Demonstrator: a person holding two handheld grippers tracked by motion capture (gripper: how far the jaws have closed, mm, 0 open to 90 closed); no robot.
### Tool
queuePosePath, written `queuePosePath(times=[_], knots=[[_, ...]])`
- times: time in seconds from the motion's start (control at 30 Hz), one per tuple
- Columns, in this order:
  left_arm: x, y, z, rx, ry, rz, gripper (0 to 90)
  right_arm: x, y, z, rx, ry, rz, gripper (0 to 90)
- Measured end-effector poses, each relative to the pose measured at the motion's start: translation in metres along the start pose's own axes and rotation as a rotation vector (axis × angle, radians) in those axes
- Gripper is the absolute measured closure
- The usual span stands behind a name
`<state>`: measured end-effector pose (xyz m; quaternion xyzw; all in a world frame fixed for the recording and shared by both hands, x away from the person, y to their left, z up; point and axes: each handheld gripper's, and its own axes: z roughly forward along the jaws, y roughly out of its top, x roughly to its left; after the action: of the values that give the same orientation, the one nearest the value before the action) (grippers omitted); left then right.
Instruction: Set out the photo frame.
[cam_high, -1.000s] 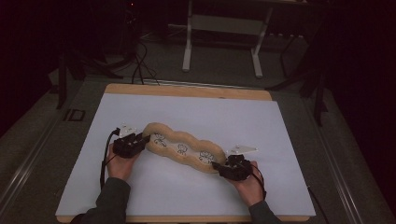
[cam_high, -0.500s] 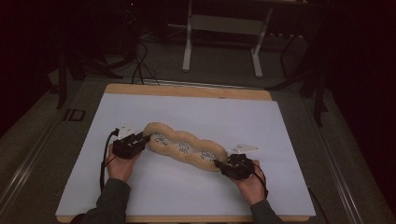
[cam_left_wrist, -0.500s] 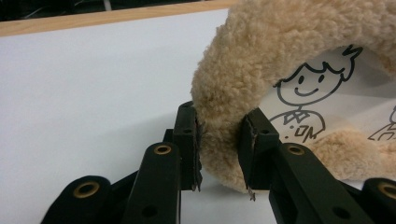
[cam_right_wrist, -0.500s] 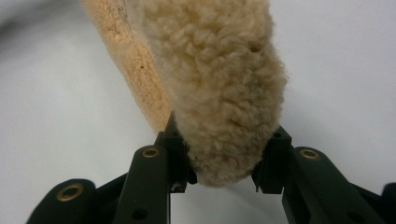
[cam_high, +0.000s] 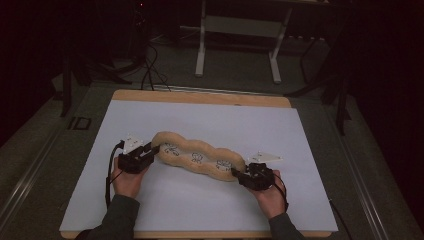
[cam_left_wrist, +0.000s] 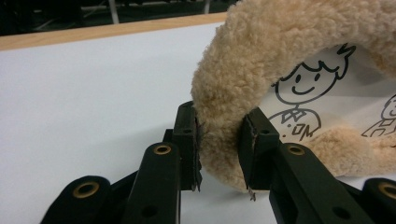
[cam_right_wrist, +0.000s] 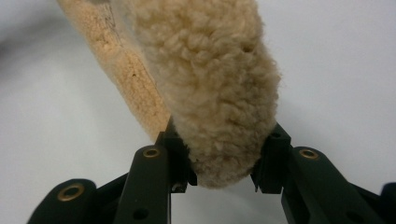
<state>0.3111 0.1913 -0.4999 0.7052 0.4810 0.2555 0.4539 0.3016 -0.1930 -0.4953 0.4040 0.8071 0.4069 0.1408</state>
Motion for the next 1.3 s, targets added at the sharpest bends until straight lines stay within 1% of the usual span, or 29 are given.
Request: queuePosePath(times=[0.07, 0.1, 0.17, 0.47, 0.83, 0.97, 1.07, 1.13, 1.2, 1.3], knots=[[-0.001, 0.000, -0.001, -0.002, 0.005, -0.002, 71.7, 0.000, 0.000, 0.000, -0.003, 0.000, -0.001, 64.0], [-0.002, 0.000, -0.002, -0.003, 0.006, -0.005, 71.7, 0.000, 0.001, -0.001, -0.005, -0.005, -0.012, 63.9], [-0.003, 0.000, -0.002, -0.004, 0.007, -0.009, 71.7, -0.002, 0.002, -0.001, -0.008, -0.006, -0.017, 63.9], [-0.009, 0.000, -0.004, -0.019, 0.021, -0.011, 71.6, -0.008, 0.003, -0.004, -0.017, -0.010, -0.009, 63.6], [-0.013, 0.000, -0.004, -0.024, 0.036, -0.022, 71.4, -0.014, 0.006, -0.003, -0.036, -0.013, 0.019, 63.1], [-0.015, -0.001, -0.003, -0.023, 0.041, -0.023, 71.2, -0.016, 0.006, -0.002, -0.045, -0.022, 0.035, 62.4], [-0.016, -0.001, -0.003, -0.026, 0.044, -0.024, 71.2, -0.017, 0.006, -0.001, -0.046, -0.027, 0.038, 62.2], [-0.017, -0.001, -0.002, -0.019, 0.041, -0.027, 71.0, -0.020, 0.006, -0.001, -0.051, -0.031, 0.046, 61.8], [-0.017, -0.001, -0.001, -0.015, 0.042, -0.034, 70.9, -0.022, 0.006, 0.000, -0.056, -0.025, 0.063, 61.6], [-0.018, -0.001, 0.000, -0.019, 0.049, -0.034, 70.9, -0.024, 0.008, 0.000, -0.059, -0.030, 0.067, 61.3]])
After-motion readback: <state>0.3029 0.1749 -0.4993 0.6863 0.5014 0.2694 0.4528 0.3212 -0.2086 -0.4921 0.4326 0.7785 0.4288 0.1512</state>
